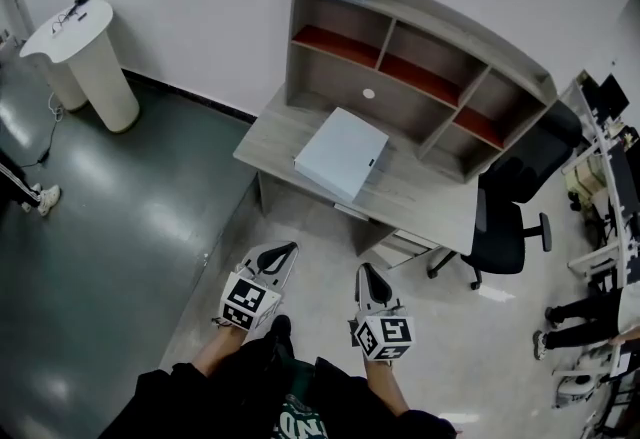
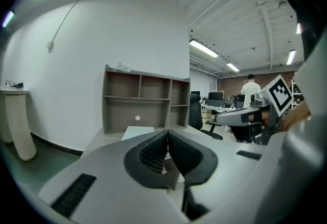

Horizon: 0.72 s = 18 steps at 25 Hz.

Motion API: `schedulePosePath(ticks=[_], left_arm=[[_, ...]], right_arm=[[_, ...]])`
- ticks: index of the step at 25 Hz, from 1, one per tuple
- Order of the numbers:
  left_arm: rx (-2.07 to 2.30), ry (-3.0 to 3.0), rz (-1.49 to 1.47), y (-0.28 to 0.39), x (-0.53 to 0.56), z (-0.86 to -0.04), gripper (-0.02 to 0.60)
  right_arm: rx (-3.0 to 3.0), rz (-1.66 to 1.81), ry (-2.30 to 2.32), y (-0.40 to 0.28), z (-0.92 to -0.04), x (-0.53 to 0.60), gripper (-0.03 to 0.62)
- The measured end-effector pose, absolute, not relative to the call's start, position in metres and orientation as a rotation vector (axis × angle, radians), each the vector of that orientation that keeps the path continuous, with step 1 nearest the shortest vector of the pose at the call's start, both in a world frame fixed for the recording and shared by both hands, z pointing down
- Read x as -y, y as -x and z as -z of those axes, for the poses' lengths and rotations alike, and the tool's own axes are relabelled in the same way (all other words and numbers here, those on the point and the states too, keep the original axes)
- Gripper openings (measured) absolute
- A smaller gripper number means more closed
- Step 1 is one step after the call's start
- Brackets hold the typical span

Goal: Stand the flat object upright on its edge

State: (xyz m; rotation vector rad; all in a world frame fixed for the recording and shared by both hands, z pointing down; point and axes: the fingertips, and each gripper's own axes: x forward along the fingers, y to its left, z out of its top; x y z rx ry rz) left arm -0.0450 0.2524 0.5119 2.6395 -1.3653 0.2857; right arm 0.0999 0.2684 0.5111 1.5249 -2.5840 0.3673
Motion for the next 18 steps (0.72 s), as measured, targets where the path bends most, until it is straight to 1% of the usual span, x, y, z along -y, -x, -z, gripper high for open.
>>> schedulePosePath(ticks=[11,18], left_arm=[[1.316,-2.655,-0.283,0.069,-0.19,-0.519,0.014],[1.266,-2.666,-0.292,0.07,-0.161,-0.522,0.014]], right_arm=[[2.564,-0.358,-1.544,-0.073,-0.515,-0.203,0.036],[2.54,-0.378,-1.582,-0.074,-0.518,-0.18,0.035]])
